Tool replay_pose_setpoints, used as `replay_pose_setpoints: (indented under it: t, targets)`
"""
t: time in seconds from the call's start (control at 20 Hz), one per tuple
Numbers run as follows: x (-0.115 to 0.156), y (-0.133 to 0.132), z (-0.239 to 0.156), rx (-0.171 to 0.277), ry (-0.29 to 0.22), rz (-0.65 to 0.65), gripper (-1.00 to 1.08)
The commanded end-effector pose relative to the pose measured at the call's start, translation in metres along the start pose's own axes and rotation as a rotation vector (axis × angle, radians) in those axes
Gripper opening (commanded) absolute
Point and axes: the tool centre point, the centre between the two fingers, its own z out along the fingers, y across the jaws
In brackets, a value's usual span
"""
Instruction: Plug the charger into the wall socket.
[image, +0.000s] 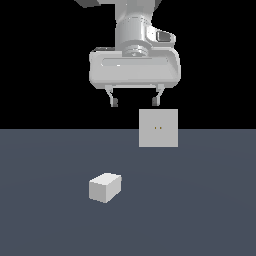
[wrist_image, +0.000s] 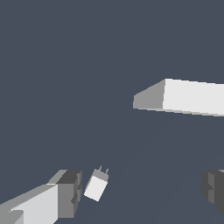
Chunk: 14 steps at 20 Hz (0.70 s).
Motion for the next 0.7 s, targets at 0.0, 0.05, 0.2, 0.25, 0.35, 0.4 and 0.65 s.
replay_pose_setpoints:
  t: [0.0,0.05,0.2,0.25,0.35,0.4,0.65]
  targets:
    - [0.000,0.000,0.000,0.000,0.000,0.000,1.00]
    - [0.000,0.000,0.000,0.000,0.000,0.000,1.00]
    - [-0.002,0.000,0.002,0.000,0.002,0.008,1.00]
    - [-0.003,-0.001,0.002,0.000,0.003,0.012,1.00]
    - [-0.006,-0.001,0.005,0.000,0.006,0.024,1.00]
    - [-0.008,-0.002,0.006,0.000,0.008,0.032,1.00]
    - [-0.021,-0.005,0.018,0.001,0.022,0.087,1.00]
